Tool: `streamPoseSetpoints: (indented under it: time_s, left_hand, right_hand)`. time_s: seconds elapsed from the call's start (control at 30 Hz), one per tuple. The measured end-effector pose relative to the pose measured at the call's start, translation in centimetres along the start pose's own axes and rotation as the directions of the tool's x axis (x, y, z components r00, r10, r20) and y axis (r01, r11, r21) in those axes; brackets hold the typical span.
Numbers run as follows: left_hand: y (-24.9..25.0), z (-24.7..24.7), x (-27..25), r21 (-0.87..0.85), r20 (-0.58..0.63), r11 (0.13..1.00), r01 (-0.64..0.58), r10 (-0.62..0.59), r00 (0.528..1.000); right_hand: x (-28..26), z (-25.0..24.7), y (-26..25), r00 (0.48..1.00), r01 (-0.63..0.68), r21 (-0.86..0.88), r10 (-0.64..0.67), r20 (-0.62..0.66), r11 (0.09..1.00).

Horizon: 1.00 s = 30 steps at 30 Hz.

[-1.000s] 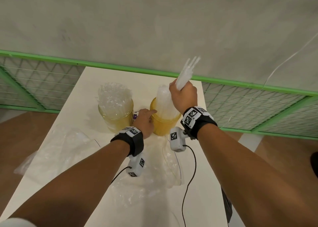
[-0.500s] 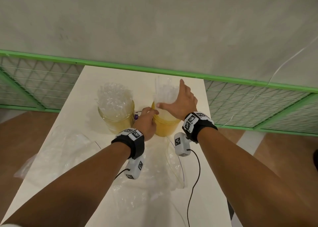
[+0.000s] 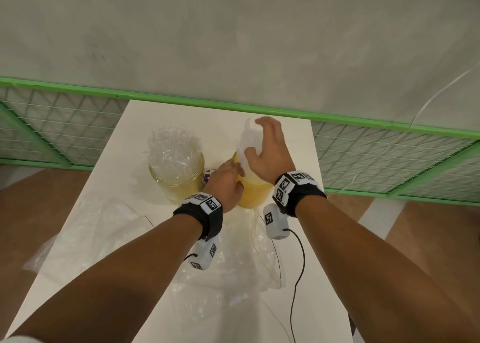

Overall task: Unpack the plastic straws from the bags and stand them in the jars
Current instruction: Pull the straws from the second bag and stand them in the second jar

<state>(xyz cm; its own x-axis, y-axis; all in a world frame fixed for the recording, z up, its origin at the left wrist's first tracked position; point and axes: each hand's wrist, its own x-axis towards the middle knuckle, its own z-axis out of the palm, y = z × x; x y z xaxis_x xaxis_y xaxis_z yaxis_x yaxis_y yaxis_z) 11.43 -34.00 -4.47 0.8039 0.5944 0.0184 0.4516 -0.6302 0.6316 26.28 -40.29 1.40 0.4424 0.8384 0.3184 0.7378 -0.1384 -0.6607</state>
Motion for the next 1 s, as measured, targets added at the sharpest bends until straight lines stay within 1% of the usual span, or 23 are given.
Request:
streamPoseSetpoints:
  time_s: [0.03,0.07,0.1,0.13,0.17,0.2,0.23,0.3,0.43,0.47,0.5,0.53,0.57,0.6,0.63,0.67,0.7,0.77,0.87,0.9,0.93,0.97,1.0]
  left_hand:
    - [-0.4,0.2,0.1,0.047,0.014,0.999,-0.022,0.021,1.000]
    - [-0.5,0.4,0.1,0.092,0.029,0.995,-0.038,0.035,0.999]
    - [-0.6,0.4,0.0,0.123,0.037,0.991,-0.050,0.046,0.998]
    - [-0.6,0.4,0.0,0.138,0.038,0.989,-0.052,0.047,0.998]
    - [-0.6,0.4,0.0,0.145,0.030,0.988,-0.057,0.054,0.998]
    - [-0.5,0.2,0.1,0.144,0.025,0.988,-0.050,0.047,0.999]
    - [-0.5,0.2,0.3,0.140,0.027,0.989,-0.049,0.045,0.999]
    - [-0.6,0.1,0.6,0.143,0.042,0.988,-0.052,0.046,0.998]
    - [-0.6,-0.1,0.7,0.127,0.023,0.990,-0.060,0.057,0.998]
    - [-0.5,-0.1,0.7,0.128,0.018,0.990,-0.053,0.051,0.999]
    - [-0.5,-0.2,0.7,0.131,0.011,0.990,-0.049,0.048,0.999]
    - [-0.4,-0.3,0.6,0.137,0.010,0.989,-0.049,0.048,0.999]
    - [-0.3,-0.4,0.6,0.137,0.007,0.989,-0.056,0.055,0.998]
    - [-0.1,-0.5,0.5,0.134,0.005,0.989,-0.061,0.061,0.998]
    - [-0.1,-0.5,0.5,0.132,0.002,0.989,-0.067,0.067,0.998]
    - [-0.1,-0.5,0.6,0.133,0.004,0.989,-0.071,0.071,0.997]
    - [0.0,-0.5,0.6,0.136,0.006,0.988,-0.074,0.074,0.997]
    - [-0.1,-0.6,0.6,0.138,0.006,0.988,-0.068,0.068,0.998]
    - [0.0,-0.6,0.5,0.130,-0.007,0.990,-0.046,0.047,0.999]
    - [0.1,-0.7,0.5,0.132,-0.011,0.990,-0.047,0.049,0.999]
    - [0.2,-0.6,0.5,0.139,-0.012,0.989,-0.051,0.054,0.998]
    - [0.3,-0.6,0.5,0.146,-0.016,0.988,-0.054,0.057,0.998]
    - [0.3,-0.7,0.5,0.148,-0.017,0.988,-0.051,0.054,0.998]
  right_hand:
    - [0.3,-0.1,-0.2,0.999,0.034,-0.019,-0.035,-0.035,0.999]
    - [0.7,-0.2,-0.5,0.996,0.078,-0.084,-0.081,-0.033,0.993]
    - [1.2,-0.2,-0.5,0.992,0.124,-0.168,-0.123,0.016,0.978]
    - [1.5,-0.2,-0.5,0.983,0.166,-0.252,-0.142,0.113,0.953]
    - [1.6,0.0,-0.4,0.966,0.198,-0.324,-0.128,0.226,0.925]
    - [1.4,0.3,-0.2,0.946,0.222,-0.386,-0.101,0.309,0.895]
    - [1.1,0.6,0.0,0.937,0.242,-0.433,-0.092,0.338,0.868]
    - [0.4,1.0,0.6,0.948,0.255,-0.478,-0.120,0.295,0.841]
    - [0.1,1.0,1.3,0.966,0.253,-0.418,-0.200,0.167,0.872]
    - [0.3,1.0,1.1,0.968,0.251,-0.421,-0.214,0.135,0.872]
    - [0.5,1.0,0.9,0.972,0.232,-0.447,-0.198,0.123,0.864]
    - [0.8,1.0,0.6,0.981,0.184,-0.491,-0.128,0.147,0.851]
    - [0.9,1.0,0.5,0.981,0.116,-0.542,-0.009,0.196,0.832]
    - [1.1,1.1,0.5,0.961,0.049,-0.584,0.121,0.248,0.810]
    - [1.0,1.2,0.5,0.931,0.011,-0.608,0.213,0.295,0.794]
    - [1.0,1.3,0.5,0.914,0.012,-0.611,0.239,0.328,0.792]
    - [0.9,1.3,0.5,0.917,0.034,-0.595,0.211,0.338,0.803]
    - [1.0,1.1,0.2,0.946,0.078,-0.550,0.112,0.303,0.831]
    - [1.3,0.9,0.2,0.968,0.058,-0.553,0.088,0.234,0.831]
    - [1.2,0.9,0.2,0.972,0.072,-0.550,0.066,0.227,0.832]
    - [1.1,1.0,0.2,0.969,0.109,-0.549,0.035,0.245,0.829]
    - [1.0,1.1,0.2,0.957,0.159,-0.557,0.012,0.290,0.816]
    - [0.9,1.3,0.3,0.934,0.199,-0.573,0.023,0.355,0.795]
